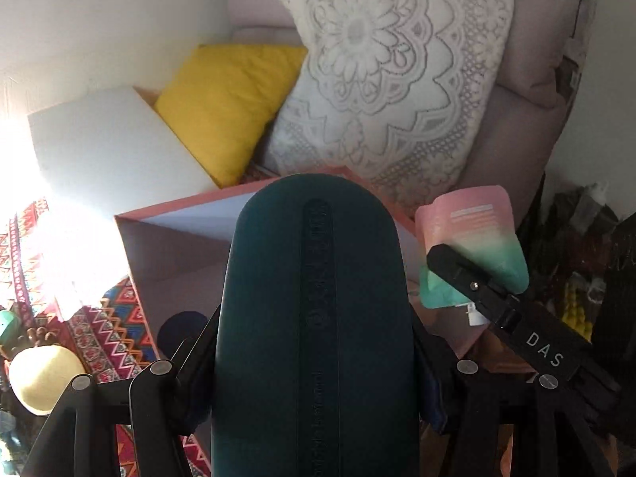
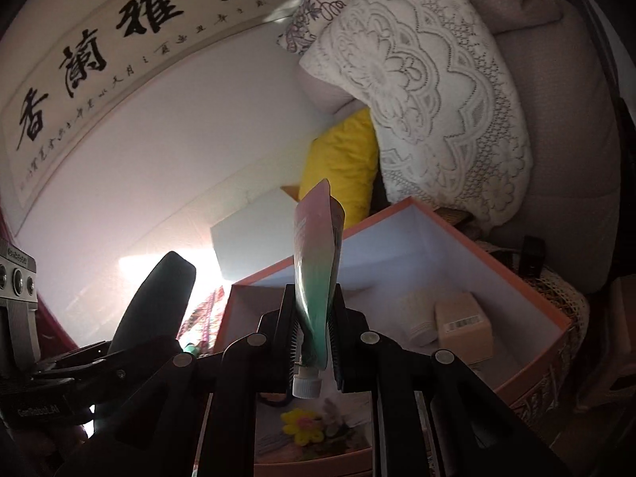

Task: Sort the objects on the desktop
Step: 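Carry the teal case and tube into the orange box and open both grippers, then move both grippers back over the remaining items on the bed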

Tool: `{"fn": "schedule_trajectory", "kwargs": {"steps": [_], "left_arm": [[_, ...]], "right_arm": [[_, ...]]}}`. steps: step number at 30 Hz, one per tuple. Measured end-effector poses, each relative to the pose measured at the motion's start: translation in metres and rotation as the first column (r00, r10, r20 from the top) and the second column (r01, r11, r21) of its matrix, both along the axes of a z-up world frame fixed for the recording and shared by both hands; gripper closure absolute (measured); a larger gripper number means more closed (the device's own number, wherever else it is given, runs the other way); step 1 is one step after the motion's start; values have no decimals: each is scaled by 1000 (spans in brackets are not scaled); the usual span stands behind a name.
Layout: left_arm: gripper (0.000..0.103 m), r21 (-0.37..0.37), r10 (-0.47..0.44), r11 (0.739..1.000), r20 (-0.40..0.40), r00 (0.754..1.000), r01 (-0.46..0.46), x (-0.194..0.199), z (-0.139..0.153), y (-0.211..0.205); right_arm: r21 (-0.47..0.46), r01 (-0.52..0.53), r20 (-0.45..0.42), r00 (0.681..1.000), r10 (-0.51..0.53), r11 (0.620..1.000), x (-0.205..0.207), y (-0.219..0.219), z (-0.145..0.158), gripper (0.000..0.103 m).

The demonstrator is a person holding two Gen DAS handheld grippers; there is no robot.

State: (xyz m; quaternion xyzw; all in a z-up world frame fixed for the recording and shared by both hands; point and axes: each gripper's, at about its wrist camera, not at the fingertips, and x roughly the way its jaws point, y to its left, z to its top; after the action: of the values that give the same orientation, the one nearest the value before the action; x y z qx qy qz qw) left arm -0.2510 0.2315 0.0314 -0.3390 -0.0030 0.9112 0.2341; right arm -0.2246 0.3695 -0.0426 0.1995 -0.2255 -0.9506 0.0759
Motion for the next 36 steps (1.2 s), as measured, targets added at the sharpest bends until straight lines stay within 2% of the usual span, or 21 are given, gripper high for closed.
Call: {"fn": "schedule_trajectory", "kwargs": {"steps": [5, 7, 8, 9, 10, 12, 17, 22, 28, 31, 33, 36], "left_arm": [[36, -25, -10, 1000, 58, 998, 12, -28, -28, 33], [36, -57, -3, 998, 74, 997, 8, -34, -37, 39], [35, -62, 9, 998, 72, 997, -5, -36, -39, 40], [32, -54, 28, 998, 51, 998, -25, -34, -36, 37], [27, -41, 46, 998, 29, 999, -44, -32, -33, 33], [12, -1, 78, 997, -6, 997, -78, -27, -24, 22], [11, 53, 119, 992, -22, 993, -118, -15, -10, -10], [11, 71, 186, 981, -48, 981, -183, 17, -6, -57], [11, 28, 303, 953, -18, 953, -302, 70, -25, -134], [11, -1, 382, 924, 7, 924, -382, 99, -44, -182], [10, -35, 430, 903, 35, 902, -429, 115, -61, -214], [10, -87, 479, 877, 89, 873, -472, 133, -90, -255]], "right_arm": [[9, 18, 91, 996, -19, 1000, -22, 7, -25, 88], [31, 27, 129, 991, -31, 999, -26, 4, -33, 79], [39, 35, 136, 990, -41, 999, -28, 5, -35, 56], [40, 47, 131, 990, -52, 998, -26, 3, -36, 39], [36, 62, 112, 992, -65, 997, -23, 4, -35, 13], [36, 73, 81, 994, -76, 997, -18, 3, -32, 11], [36, 71, 53, 996, -73, 997, -15, -10, -26, 11], [96, 54, 13, 998, -56, 994, -11, -52, -12, 8], [189, -97, -35, 994, 105, 977, -8, -142, 2, 6], [220, -222, -32, 972, 234, 950, -4, -194, 1, 2], [228, -345, 14, 936, 351, 911, -3, -231, -7, 1], [260, -463, 102, 886, 453, 847, -4, -282, -23, 1]]}}
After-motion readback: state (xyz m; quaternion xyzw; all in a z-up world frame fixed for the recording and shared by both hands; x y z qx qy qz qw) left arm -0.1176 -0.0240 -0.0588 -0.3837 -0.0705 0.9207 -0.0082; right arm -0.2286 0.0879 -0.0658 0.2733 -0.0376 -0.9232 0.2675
